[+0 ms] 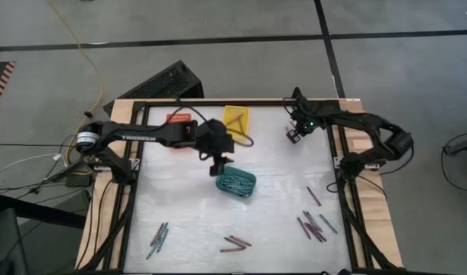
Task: Sort crayons
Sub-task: Put the brown crayon into the yellow bin
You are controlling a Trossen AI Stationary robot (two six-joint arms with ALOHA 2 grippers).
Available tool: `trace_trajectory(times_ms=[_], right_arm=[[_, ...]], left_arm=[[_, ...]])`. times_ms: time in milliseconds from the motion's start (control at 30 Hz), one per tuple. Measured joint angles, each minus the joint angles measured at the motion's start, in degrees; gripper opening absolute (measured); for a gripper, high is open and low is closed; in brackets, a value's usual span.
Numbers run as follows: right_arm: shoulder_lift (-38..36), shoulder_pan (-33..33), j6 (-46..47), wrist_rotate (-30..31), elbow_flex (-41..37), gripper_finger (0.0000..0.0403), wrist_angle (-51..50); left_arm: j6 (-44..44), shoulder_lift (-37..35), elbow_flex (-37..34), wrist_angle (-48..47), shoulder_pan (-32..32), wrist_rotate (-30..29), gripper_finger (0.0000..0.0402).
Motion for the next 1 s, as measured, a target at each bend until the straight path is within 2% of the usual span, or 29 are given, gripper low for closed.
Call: trace_trajectory(times_ms=[200, 400, 633, 1000], right_arm=[[-2.22, 5.70, 2.38, -3.98, 3.10, 0.0001, 2.61], [-0.12, 12.23, 4.43, -8.64, 7.45, 0.0000, 10.05], [7.76, 16.94, 8.74, -12.25, 15.21, 0.0000, 18.73], [22.77, 17.85, 13.23, -12.98, 29.05, 0.0000, 19.02]], left_arm=[[-1.19, -0.23, -0.05, -6.78, -6.00, -3.24, 0.0151], [-4.35, -0.18, -1.34, -7.33, -12.68, -7.14, 0.0151], [-8.81, -0.18, -3.04, -7.30, -19.41, -11.05, 0.0151], [-12.91, -0.16, -3.28, -8.05, -26.54, -15.04, 0.0151]])
